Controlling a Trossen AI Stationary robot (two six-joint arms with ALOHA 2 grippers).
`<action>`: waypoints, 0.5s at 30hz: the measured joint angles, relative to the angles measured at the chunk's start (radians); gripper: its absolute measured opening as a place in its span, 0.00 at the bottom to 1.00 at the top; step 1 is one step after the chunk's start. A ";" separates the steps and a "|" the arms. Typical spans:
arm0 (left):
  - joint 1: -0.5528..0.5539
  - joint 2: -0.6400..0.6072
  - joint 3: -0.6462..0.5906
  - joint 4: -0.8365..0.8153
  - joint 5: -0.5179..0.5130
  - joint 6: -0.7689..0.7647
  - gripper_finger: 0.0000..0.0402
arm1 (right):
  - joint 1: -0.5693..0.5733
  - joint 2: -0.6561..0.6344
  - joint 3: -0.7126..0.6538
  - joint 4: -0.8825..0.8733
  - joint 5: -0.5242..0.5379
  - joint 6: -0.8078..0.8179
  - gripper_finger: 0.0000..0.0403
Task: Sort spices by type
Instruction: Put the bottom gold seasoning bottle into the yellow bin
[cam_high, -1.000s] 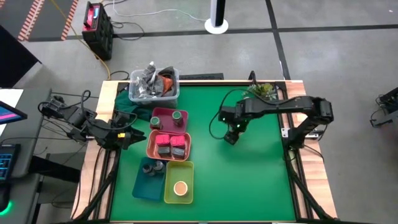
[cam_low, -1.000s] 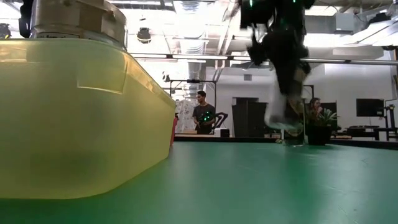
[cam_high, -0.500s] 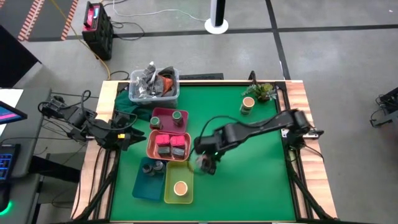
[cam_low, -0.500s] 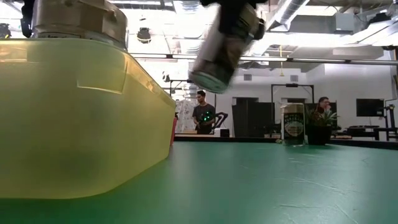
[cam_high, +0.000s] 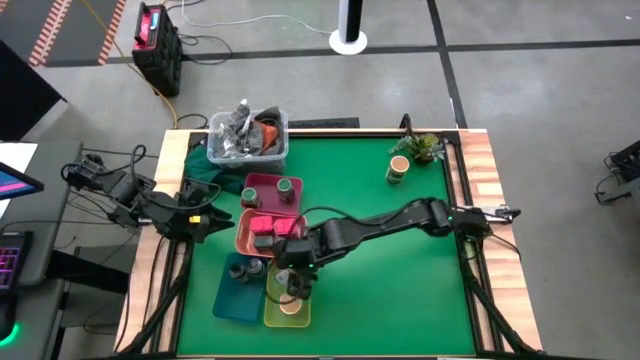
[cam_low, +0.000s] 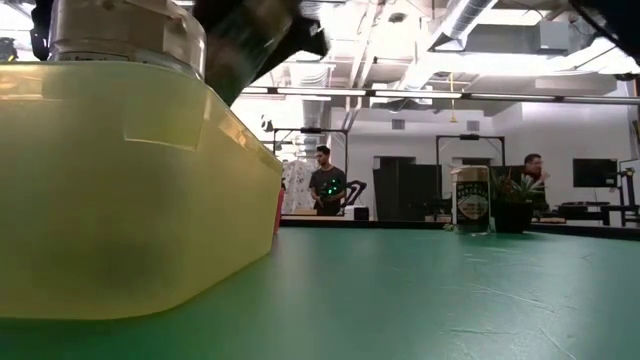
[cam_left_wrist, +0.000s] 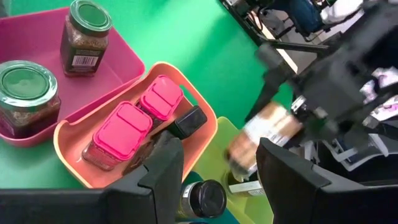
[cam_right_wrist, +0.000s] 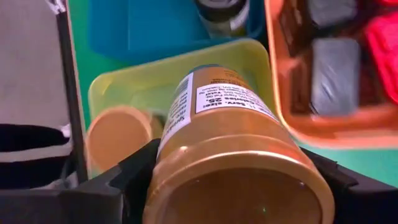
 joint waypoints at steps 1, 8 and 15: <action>0.000 0.000 0.000 0.000 0.000 0.000 0.48 | 0.000 0.017 0.008 0.015 0.000 -0.005 0.75; 0.000 0.000 0.000 0.000 0.000 -0.001 0.48 | 0.001 0.061 0.006 0.111 -0.005 -0.044 0.79; 0.000 0.000 0.000 0.000 0.003 0.003 0.48 | -0.024 0.060 0.006 0.120 -0.004 -0.050 0.78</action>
